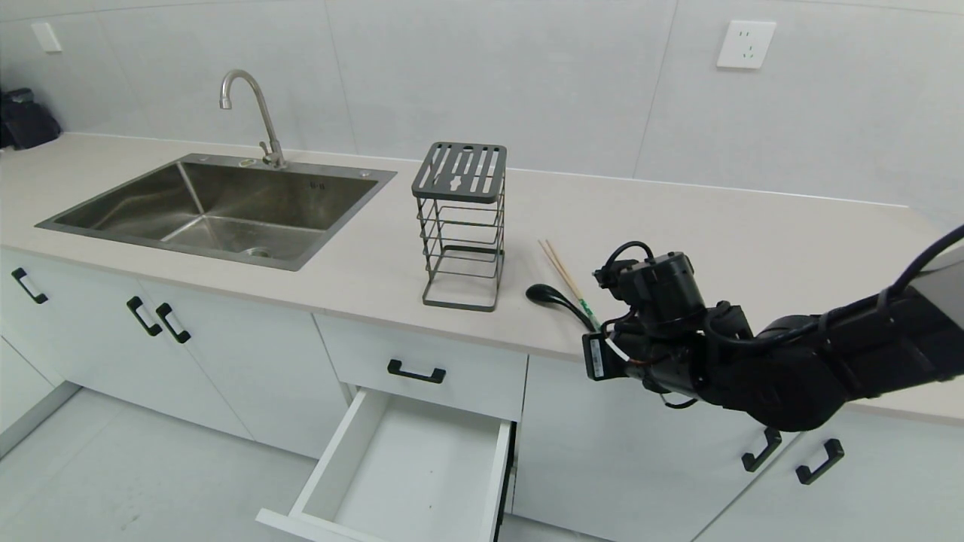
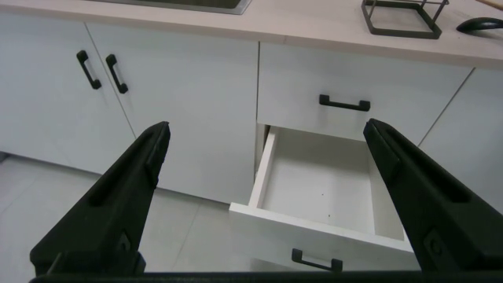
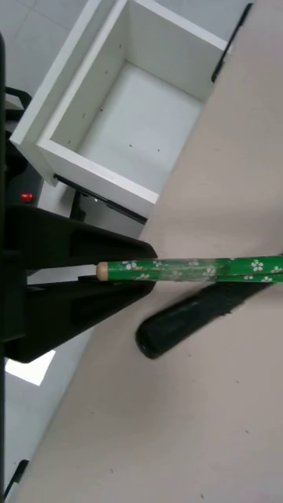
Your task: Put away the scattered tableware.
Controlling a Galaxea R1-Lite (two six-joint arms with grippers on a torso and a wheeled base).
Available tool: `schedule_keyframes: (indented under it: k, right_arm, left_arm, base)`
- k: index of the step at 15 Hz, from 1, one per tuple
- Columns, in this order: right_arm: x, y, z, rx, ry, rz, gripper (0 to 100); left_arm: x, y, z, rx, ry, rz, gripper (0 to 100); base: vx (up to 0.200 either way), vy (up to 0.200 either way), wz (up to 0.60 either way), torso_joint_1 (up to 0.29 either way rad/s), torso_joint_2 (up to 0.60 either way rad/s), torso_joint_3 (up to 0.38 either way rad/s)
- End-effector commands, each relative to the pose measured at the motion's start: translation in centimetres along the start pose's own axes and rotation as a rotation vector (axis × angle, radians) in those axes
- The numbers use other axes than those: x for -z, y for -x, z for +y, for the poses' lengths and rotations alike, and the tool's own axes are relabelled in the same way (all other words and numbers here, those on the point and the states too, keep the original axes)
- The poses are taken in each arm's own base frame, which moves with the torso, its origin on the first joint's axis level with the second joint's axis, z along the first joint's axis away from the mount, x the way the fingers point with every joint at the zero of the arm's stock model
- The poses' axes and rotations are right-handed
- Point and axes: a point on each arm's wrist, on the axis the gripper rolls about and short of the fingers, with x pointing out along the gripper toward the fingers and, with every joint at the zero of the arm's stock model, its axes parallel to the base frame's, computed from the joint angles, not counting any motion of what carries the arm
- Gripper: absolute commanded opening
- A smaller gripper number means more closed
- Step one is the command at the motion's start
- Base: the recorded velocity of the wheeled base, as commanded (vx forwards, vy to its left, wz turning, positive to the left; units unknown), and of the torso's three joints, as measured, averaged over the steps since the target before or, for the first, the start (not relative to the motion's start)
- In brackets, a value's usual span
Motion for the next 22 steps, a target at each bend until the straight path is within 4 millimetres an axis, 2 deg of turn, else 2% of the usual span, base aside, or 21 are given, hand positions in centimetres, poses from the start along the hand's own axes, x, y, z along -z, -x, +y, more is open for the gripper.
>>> schedule_keyframes:
  k: [1, 3, 7, 8, 9, 13, 16, 19, 22]
  right_arm:
    - [-0.5, 0.3, 0.0, 0.003, -0.015, -0.018, 0]
    - [-1.4, 1.5, -0.1, -0.002, -0.05, -0.06, 0]
    - [-2.9, 5.6, -0.6, -0.031, -0.075, -0.154, 0]
    - [-2.9, 5.6, -0.6, -0.031, -0.075, -0.154, 0]
    - [-3.3, 7.8, -0.7, -0.059, -0.081, -0.199, 0]
    - [-4.4, 11.3, -0.6, -0.12, -0.081, -0.294, 0]
    - [-4.8, 12.7, -0.2, -0.197, -0.085, -0.364, 0]
    - [-3.8, 14.7, 0.9, -0.356, -0.046, -0.4, 0]
    - [-2.2, 14.9, 2.0, -0.49, 0.119, -0.414, 0]
  left_arm:
    - [0.0, 0.0, 0.0, 0.0, 0.0, 0.001, 100]
    - [0.0, 0.0, 0.0, 0.0, 0.0, 0.001, 100]
    - [0.0, 0.0, 0.0, 0.0, 0.0, 0.001, 100]
    - [0.0, 0.0, 0.0, 0.0, 0.0, 0.001, 100]
    - [0.0, 0.0, 0.0, 0.0, 0.0, 0.001, 100]
    - [0.0, 0.0, 0.0, 0.0, 0.0, 0.001, 100]
    - [0.0, 0.0, 0.0, 0.0, 0.0, 0.001, 100]
    - [0.0, 0.0, 0.0, 0.0, 0.0, 0.001, 100]
    - [0.0, 0.0, 0.0, 0.0, 0.0, 0.001, 100]
  base:
    - [0.0, 0.0, 0.0, 0.0, 0.0, 0.0]
    - [0.0, 0.0, 0.0, 0.0, 0.0, 0.0]
    - [0.0, 0.0, 0.0, 0.0, 0.0, 0.0]
    - [0.0, 0.0, 0.0, 0.0, 0.0, 0.0]
    - [0.0, 0.0, 0.0, 0.0, 0.0, 0.0]
    - [0.0, 0.0, 0.0, 0.0, 0.0, 0.0]
    - [0.0, 0.0, 0.0, 0.0, 0.0, 0.0]
    - [0.0, 0.0, 0.0, 0.0, 0.0, 0.0]
    - [0.0, 0.0, 0.0, 0.0, 0.0, 0.0]
